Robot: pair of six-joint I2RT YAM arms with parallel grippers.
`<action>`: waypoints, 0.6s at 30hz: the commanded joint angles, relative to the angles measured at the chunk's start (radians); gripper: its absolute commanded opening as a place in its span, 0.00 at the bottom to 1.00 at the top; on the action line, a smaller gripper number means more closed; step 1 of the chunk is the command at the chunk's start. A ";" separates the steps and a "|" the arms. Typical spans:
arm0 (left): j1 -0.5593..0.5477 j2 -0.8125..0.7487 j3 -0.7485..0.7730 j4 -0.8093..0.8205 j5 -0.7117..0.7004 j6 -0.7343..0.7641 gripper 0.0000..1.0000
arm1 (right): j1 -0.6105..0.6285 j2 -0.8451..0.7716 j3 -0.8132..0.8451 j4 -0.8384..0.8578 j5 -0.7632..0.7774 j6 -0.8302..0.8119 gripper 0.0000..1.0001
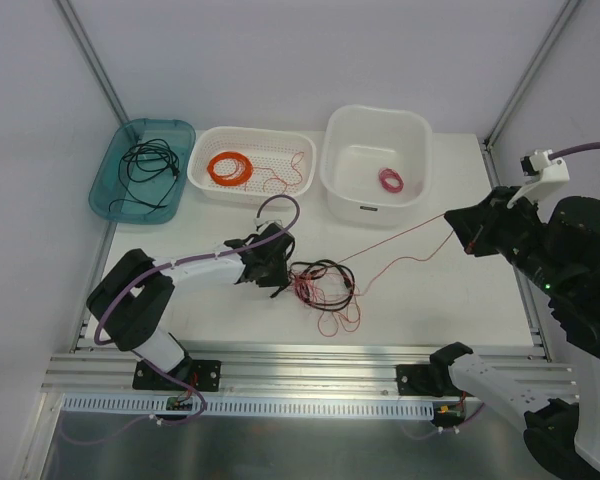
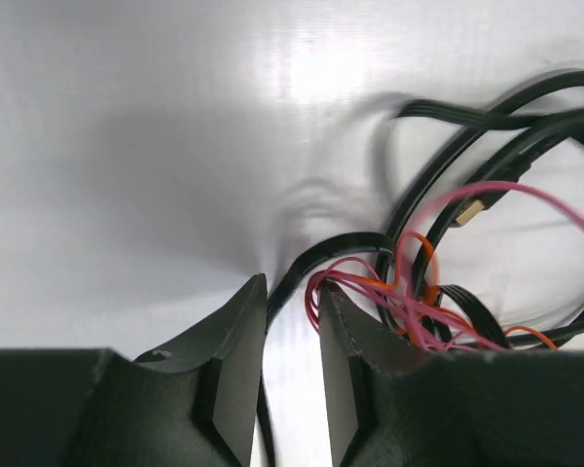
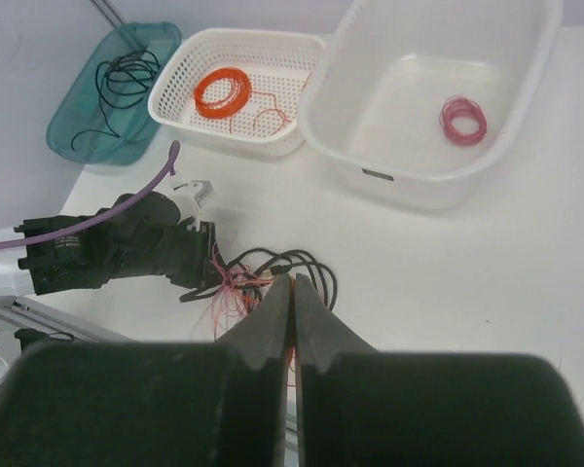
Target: Untangle the cables
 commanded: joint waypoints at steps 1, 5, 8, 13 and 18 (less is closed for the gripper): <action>0.043 -0.067 -0.057 -0.098 -0.075 0.048 0.27 | 0.001 -0.014 0.065 0.064 0.052 -0.040 0.01; 0.068 -0.103 -0.077 -0.107 -0.078 0.059 0.27 | 0.001 -0.037 0.091 0.102 0.061 -0.067 0.01; 0.074 -0.110 -0.078 -0.110 -0.080 0.061 0.27 | 0.001 -0.067 0.078 0.171 0.066 -0.066 0.01; 0.074 -0.110 -0.077 -0.115 -0.080 0.058 0.28 | 0.003 -0.101 0.058 0.266 0.079 -0.061 0.01; 0.082 -0.121 -0.092 -0.118 -0.083 0.058 0.29 | 0.001 -0.130 0.069 0.374 0.173 -0.078 0.01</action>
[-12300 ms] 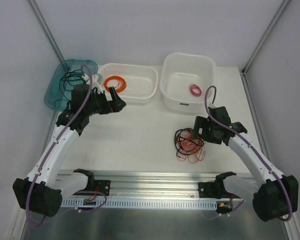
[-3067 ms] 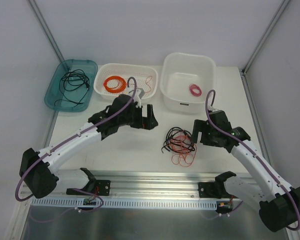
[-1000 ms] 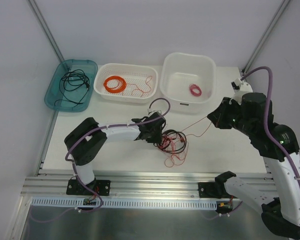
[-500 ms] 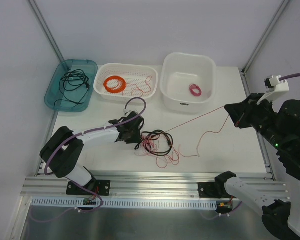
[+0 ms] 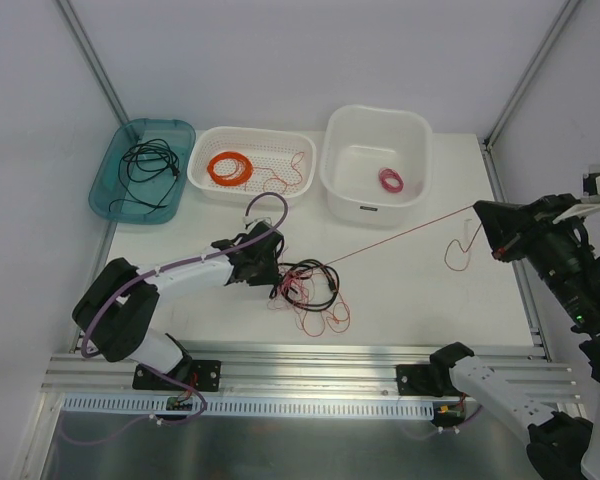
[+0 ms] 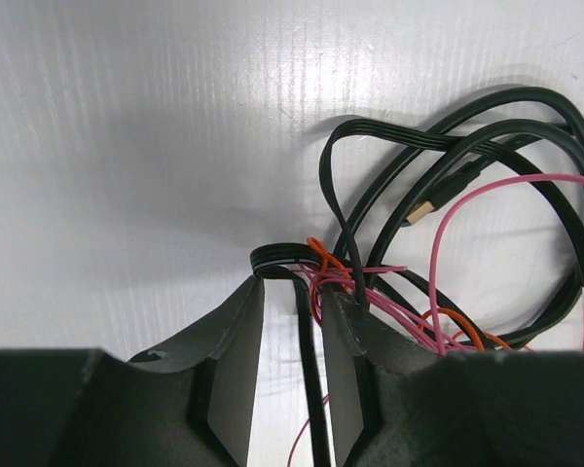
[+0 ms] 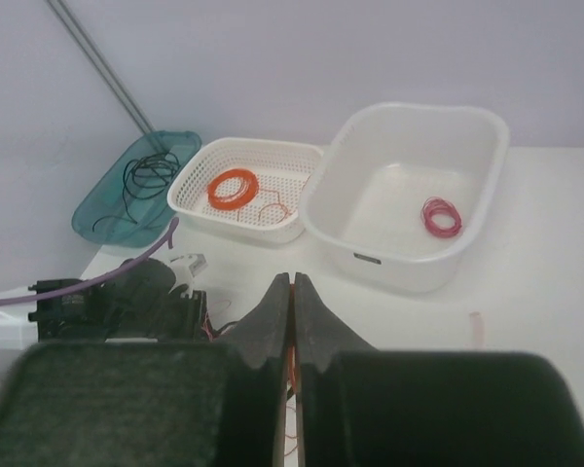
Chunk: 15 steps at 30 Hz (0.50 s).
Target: Untangle the cables
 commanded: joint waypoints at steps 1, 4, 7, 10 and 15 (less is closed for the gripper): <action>0.021 -0.021 -0.032 -0.074 -0.055 0.028 0.30 | 0.003 -0.029 0.049 0.259 0.152 -0.042 0.01; 0.027 -0.028 -0.034 -0.077 -0.052 0.029 0.31 | 0.003 -0.032 0.059 0.332 0.244 -0.071 0.01; 0.033 -0.047 -0.040 -0.088 -0.052 0.031 0.31 | 0.001 -0.035 0.053 0.421 0.321 -0.097 0.01; 0.036 -0.078 -0.055 -0.103 -0.044 0.031 0.33 | 0.003 -0.027 0.049 0.506 0.353 -0.115 0.01; 0.036 -0.173 -0.095 -0.120 -0.010 0.026 0.38 | 0.003 0.020 0.052 0.538 0.294 -0.078 0.01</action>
